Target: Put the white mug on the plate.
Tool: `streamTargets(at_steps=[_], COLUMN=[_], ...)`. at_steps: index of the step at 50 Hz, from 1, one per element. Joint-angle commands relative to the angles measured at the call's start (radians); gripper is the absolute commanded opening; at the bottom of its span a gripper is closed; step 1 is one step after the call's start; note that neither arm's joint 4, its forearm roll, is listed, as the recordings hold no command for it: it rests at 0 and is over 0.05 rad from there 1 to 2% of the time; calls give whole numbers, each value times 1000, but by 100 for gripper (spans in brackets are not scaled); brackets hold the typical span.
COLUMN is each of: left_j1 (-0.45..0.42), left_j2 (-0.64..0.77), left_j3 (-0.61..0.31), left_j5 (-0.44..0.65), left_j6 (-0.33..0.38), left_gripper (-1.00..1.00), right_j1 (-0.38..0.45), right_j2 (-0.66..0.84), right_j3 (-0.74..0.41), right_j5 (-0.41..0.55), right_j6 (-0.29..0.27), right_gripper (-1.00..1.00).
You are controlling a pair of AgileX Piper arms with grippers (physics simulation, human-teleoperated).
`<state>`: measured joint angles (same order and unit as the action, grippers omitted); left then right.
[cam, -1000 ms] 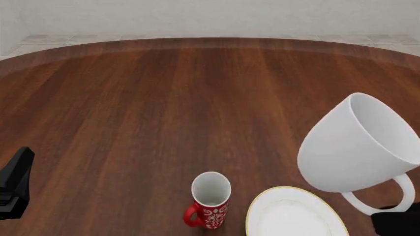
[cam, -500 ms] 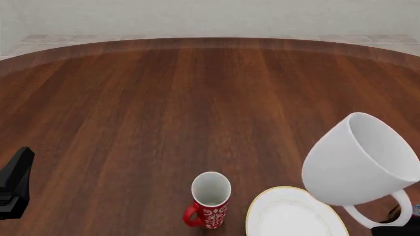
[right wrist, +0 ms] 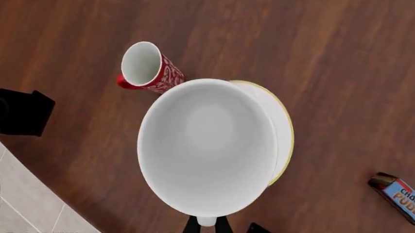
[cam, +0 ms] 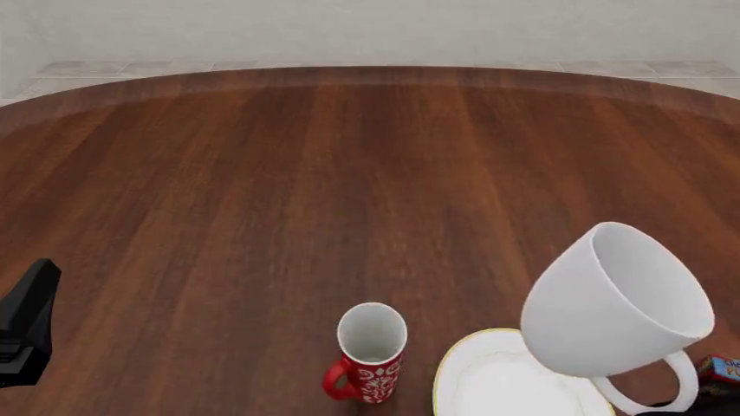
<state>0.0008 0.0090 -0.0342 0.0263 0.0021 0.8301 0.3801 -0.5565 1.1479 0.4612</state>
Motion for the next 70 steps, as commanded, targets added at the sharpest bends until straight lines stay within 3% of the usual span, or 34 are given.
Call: streamTargets(at_steps=[1,25,70], left_j1=[3,3,4], left_j2=[-6,0,0], left_j3=[9,8,8], left_j5=[-3,-9,-9], left_j6=[0,0,0], left_gripper=[100,100,100], right_j1=[18,22,52], right_j2=[11,9,83], right_j3=[41,102,234], right_j5=[-37,-49,-171], right_j6=[20,37,83], right_gripper=[-100,-100,-100])
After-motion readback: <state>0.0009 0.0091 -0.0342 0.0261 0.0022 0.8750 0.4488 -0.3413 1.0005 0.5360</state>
